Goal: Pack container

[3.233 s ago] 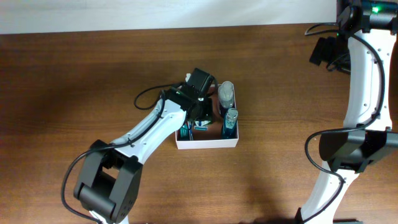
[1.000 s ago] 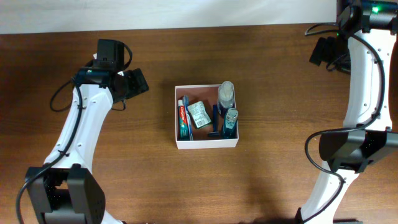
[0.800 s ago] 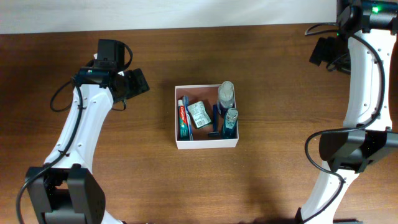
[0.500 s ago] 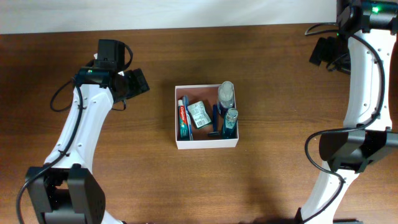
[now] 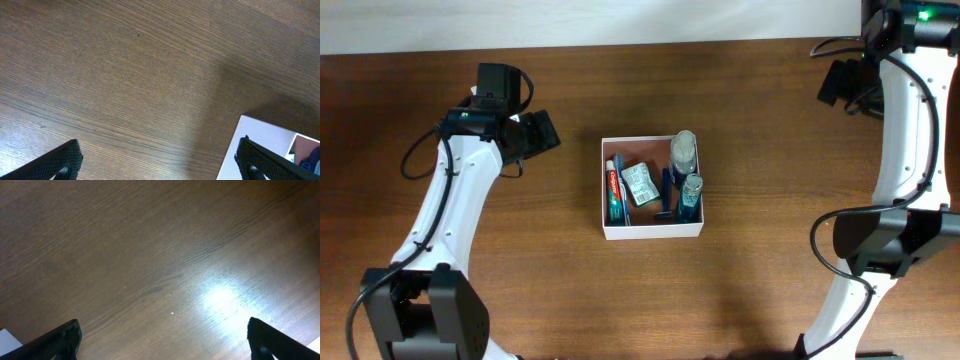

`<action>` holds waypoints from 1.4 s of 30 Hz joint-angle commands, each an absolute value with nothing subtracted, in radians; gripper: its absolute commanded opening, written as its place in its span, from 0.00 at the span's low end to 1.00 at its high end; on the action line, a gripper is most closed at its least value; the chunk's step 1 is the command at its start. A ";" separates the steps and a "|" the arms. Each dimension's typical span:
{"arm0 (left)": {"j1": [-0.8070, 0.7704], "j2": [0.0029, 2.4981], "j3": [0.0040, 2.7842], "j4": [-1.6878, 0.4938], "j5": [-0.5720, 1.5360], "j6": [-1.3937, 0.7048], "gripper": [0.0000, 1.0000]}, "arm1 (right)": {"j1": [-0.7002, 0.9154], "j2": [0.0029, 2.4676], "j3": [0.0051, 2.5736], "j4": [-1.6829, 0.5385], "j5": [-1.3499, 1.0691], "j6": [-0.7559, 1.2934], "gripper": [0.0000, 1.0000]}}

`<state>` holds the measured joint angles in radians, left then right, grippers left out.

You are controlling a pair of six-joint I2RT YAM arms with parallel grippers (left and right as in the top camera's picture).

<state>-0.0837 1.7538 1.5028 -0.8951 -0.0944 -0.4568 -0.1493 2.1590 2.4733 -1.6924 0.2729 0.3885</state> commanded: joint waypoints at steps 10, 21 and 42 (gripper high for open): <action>-0.082 1.735 1.518 -0.899 -0.102 -0.451 0.99 | -0.152 2.138 2.484 -1.694 0.289 0.389 0.98; -0.082 1.735 1.518 -0.899 -0.102 -0.451 0.99 | -0.151 2.149 2.484 -1.694 0.289 0.389 0.98; -0.082 1.735 1.518 -0.899 -0.102 -0.451 0.99 | 0.121 1.624 2.484 -1.695 0.289 0.389 0.98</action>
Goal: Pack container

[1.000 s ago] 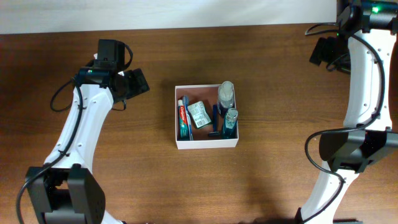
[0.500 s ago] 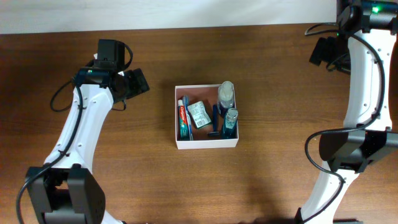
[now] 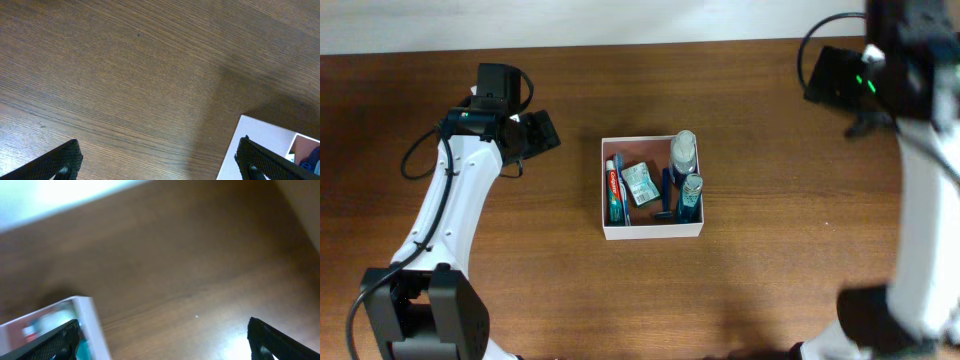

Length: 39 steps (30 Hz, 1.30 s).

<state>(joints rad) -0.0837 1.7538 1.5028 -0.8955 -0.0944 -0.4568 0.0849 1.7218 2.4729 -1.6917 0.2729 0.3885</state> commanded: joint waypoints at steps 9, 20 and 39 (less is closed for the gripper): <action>-0.082 1.735 1.518 -0.899 -0.102 -0.451 0.99 | 0.191 1.325 2.484 -1.695 0.289 0.389 0.98; -0.082 1.735 1.518 -0.899 -0.102 -0.451 0.99 | 0.189 1.064 2.432 -1.698 0.284 0.393 0.98; -0.082 1.735 1.518 -0.899 -0.102 -0.451 0.99 | 0.068 0.527 1.353 -1.169 0.235 0.400 0.98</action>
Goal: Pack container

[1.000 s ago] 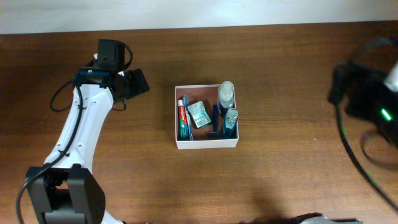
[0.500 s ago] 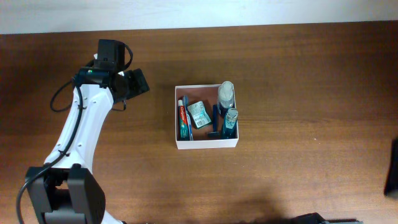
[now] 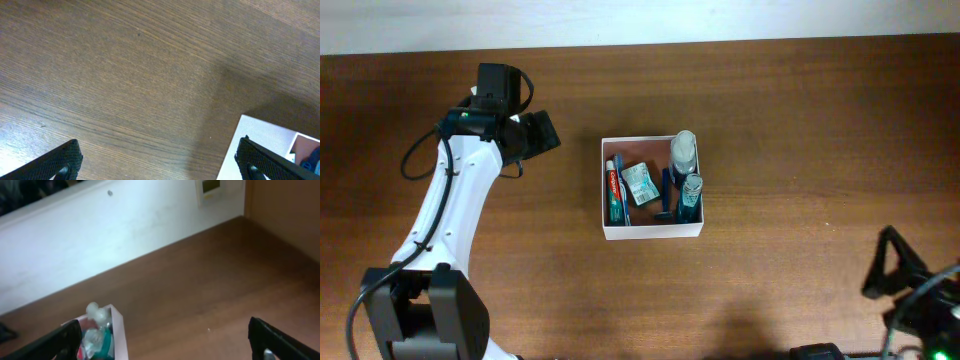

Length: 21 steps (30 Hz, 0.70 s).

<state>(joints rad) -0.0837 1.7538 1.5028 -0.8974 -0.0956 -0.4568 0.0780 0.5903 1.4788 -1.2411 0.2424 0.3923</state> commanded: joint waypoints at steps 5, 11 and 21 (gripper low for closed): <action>-0.082 1.735 1.518 -0.899 -0.102 -0.451 0.99 | 0.063 0.411 1.065 -0.896 0.212 0.400 0.98; -0.082 1.735 1.518 -0.899 -0.102 -0.451 0.99 | 0.033 0.284 0.779 -0.607 0.160 0.392 0.98; -0.082 1.735 1.518 -0.899 -0.102 -0.451 0.99 | -0.002 0.125 0.430 -0.124 0.006 0.211 0.98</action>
<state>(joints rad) -0.0837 1.7538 1.5032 -0.8978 -0.0948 -0.4568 0.0055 0.1566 0.4850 -0.1772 0.0761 0.2920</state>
